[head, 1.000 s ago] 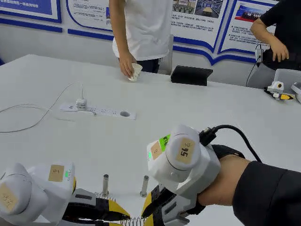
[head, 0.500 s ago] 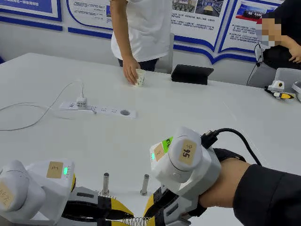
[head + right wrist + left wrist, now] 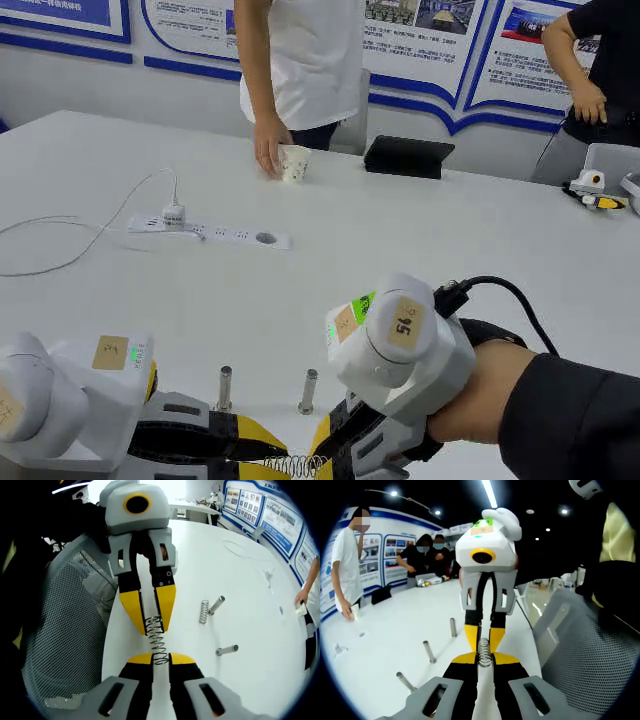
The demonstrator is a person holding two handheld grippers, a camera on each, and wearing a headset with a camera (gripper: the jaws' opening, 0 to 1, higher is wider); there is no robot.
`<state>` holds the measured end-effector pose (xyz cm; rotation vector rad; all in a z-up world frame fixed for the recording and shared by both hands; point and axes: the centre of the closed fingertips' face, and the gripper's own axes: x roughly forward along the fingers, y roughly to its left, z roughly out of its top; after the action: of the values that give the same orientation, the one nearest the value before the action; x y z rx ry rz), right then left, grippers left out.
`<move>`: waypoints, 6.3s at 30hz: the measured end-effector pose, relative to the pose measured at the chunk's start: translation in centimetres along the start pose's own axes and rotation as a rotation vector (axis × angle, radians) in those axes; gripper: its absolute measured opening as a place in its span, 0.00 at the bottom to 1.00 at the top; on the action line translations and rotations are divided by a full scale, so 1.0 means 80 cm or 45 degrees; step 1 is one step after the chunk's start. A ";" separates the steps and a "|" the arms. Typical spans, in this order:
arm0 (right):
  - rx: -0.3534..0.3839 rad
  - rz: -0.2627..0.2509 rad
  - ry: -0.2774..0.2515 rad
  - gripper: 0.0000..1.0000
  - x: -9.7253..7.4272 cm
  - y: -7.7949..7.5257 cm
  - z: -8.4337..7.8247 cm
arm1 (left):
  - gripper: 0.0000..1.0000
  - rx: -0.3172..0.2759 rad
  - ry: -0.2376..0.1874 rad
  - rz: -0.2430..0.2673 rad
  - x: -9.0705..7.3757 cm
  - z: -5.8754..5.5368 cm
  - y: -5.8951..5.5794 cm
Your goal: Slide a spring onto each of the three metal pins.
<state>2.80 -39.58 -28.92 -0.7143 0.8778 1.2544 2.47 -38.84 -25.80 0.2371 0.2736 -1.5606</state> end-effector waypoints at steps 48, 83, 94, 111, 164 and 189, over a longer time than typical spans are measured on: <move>-0.050 -0.020 -0.114 0.12 -0.024 0.000 0.069 | 0.21 -0.026 0.041 0.052 -0.003 -0.014 0.010; 0.038 -0.161 -0.039 0.12 -0.052 -0.067 0.029 | 0.50 -0.171 0.016 0.320 -0.063 -0.035 0.051; 0.061 -0.233 0.005 0.12 -0.050 -0.110 0.023 | 0.53 -0.207 -0.009 0.364 -0.066 -0.038 0.053; 0.116 -0.254 0.042 0.12 -0.028 -0.145 0.016 | 0.55 -0.230 -0.014 0.374 -0.066 -0.040 0.052; 0.205 -0.238 0.164 0.17 0.040 -0.151 -0.035 | 0.55 -0.251 0.009 0.371 -0.063 -0.050 0.054; 0.235 -0.214 0.041 0.18 0.033 -0.091 -0.011 | 0.55 -0.242 0.008 0.389 -0.068 -0.047 0.054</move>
<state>10.06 -40.40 -31.71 -0.6479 0.9273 1.0014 6.73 -32.48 -27.73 0.1275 0.3709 -1.2238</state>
